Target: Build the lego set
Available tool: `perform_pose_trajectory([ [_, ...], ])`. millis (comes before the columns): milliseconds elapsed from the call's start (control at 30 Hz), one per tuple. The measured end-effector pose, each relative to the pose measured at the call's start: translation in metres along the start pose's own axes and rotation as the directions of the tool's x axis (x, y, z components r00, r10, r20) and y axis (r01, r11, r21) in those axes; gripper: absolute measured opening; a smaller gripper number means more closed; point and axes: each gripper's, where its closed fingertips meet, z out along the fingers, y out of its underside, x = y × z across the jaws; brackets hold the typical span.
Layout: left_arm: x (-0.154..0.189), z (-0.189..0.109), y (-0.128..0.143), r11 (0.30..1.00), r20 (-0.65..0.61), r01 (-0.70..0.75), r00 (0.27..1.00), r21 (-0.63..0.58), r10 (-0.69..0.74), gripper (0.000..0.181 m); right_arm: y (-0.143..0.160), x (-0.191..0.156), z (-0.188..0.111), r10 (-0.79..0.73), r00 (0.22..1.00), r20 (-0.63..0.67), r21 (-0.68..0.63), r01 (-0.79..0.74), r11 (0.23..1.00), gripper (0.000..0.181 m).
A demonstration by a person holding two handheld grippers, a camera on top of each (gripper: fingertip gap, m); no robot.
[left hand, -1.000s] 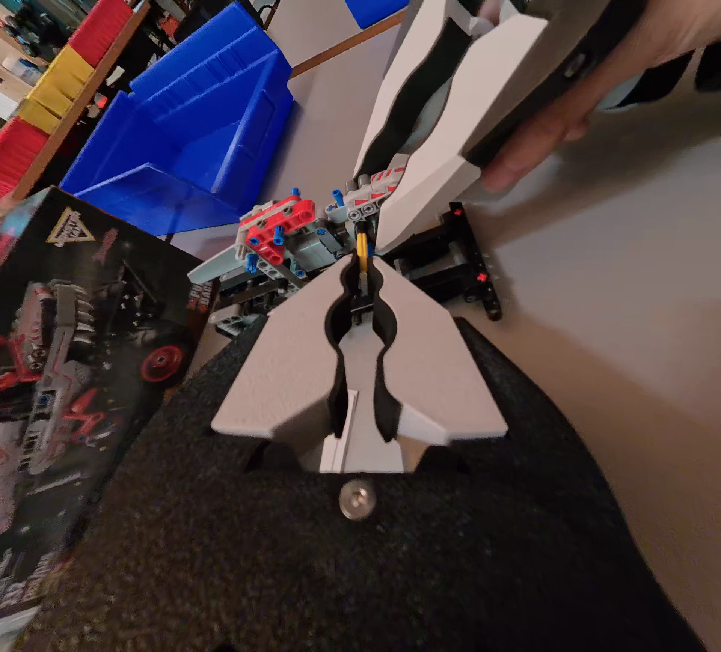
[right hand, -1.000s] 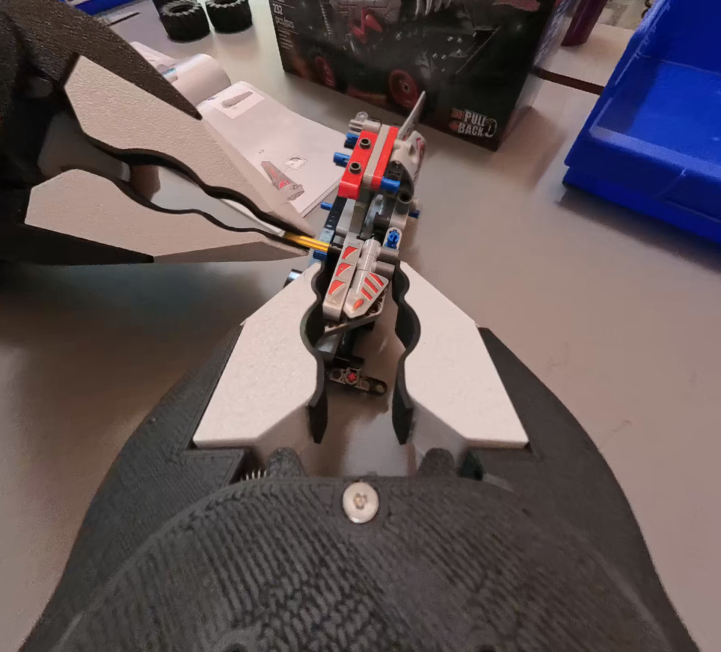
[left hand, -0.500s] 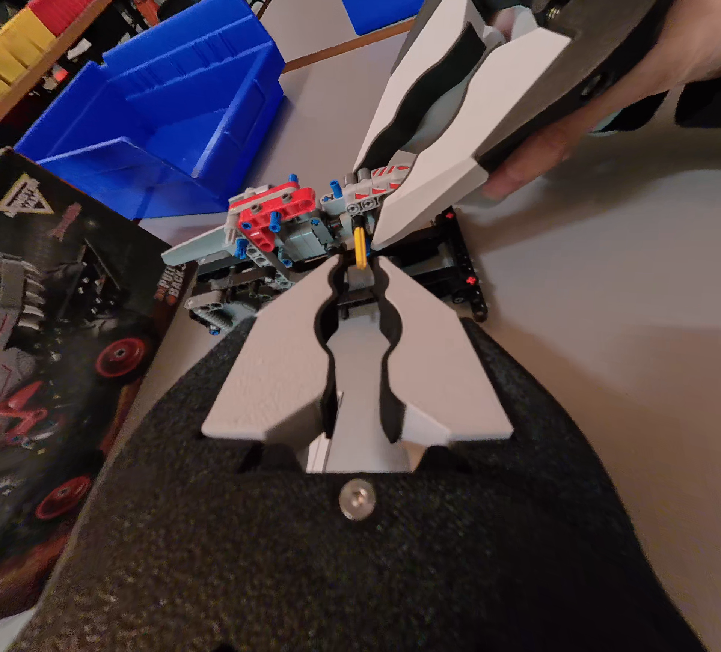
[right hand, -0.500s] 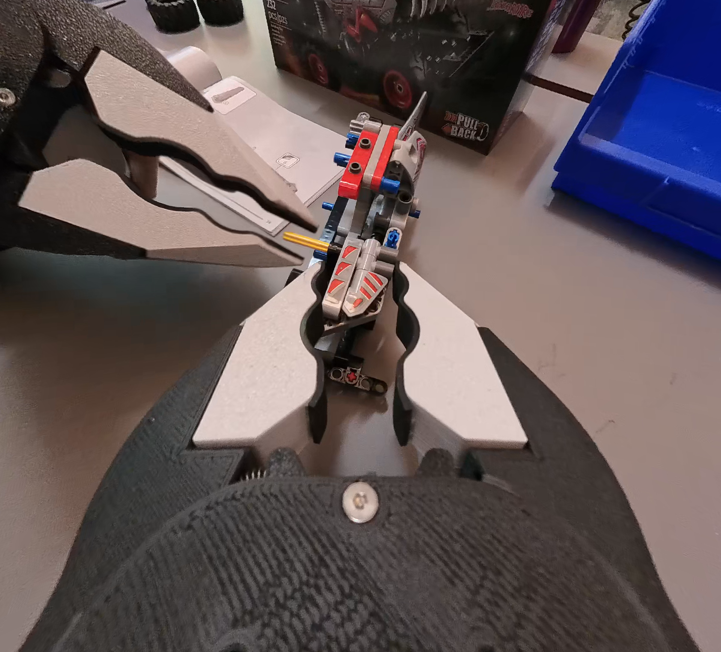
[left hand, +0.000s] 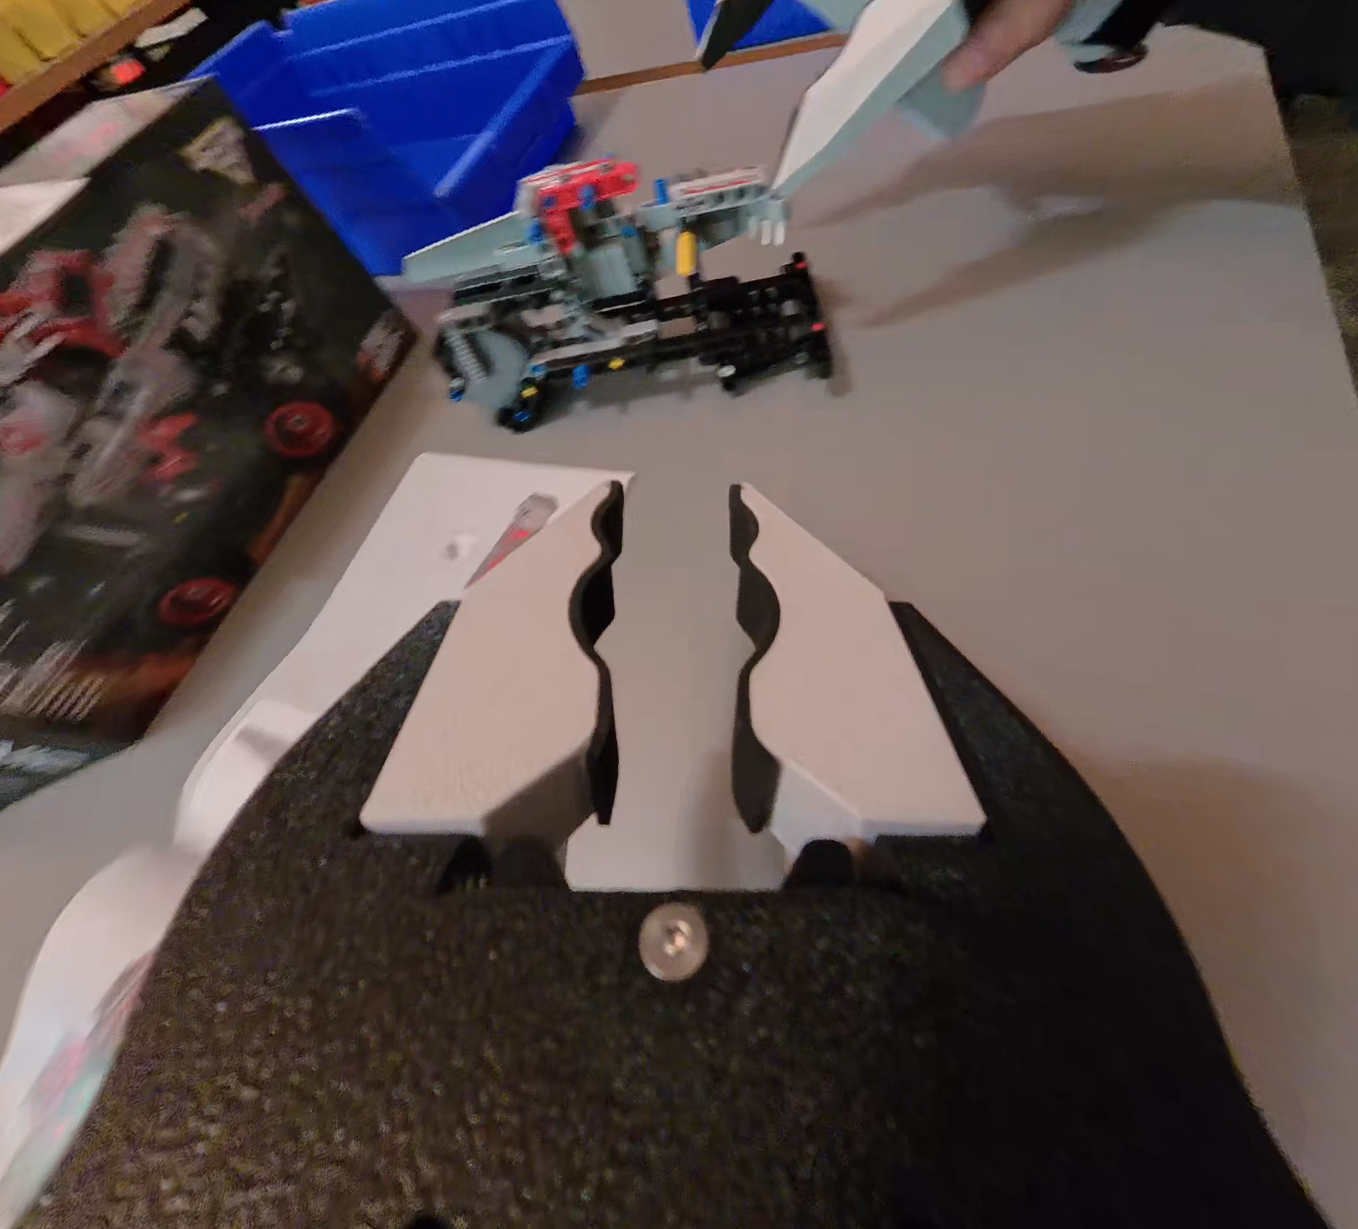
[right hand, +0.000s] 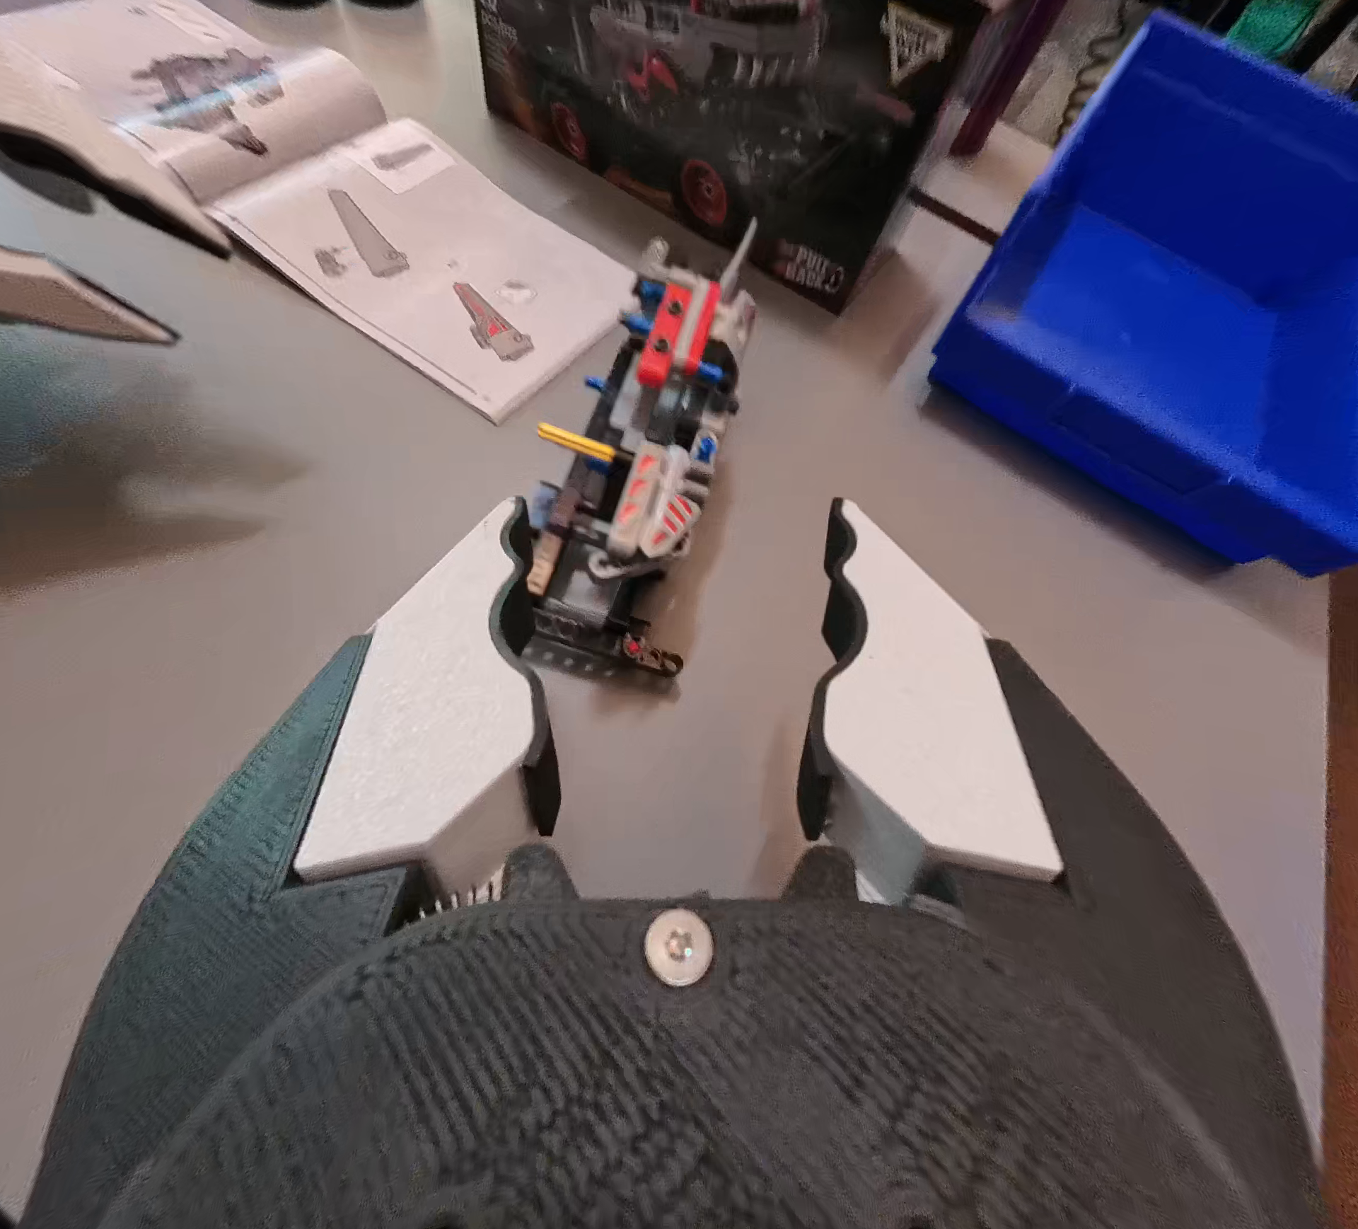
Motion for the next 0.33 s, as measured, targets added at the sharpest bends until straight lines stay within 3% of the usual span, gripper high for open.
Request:
perform_pose_trajectory([
  [133, -0.052, -0.049, 0.012, 0.998, 0.13, 0.027, 0.991, 0.054, -0.034, 0.02, -0.039, -0.041, 0.0, -0.062, 0.996, 0.068, 0.064, 0.058, 0.996, 0.07],
  [233, -0.105, -0.088, 0.033, 0.998, 0.249, 0.026, 0.968, 0.061, -0.041, 0.014, -0.05, -0.097, 0.03, -0.104, 0.977, 0.188, 0.042, 0.098, 0.994, 0.046],
  [333, -0.161, -0.128, 0.063, 0.999, 0.409, 0.029, 0.912, 0.03, -0.039, 0.009, -0.037, -0.154, 0.067, -0.129, 0.939, 0.318, -0.022, 0.143, 0.989, 0.034],
])
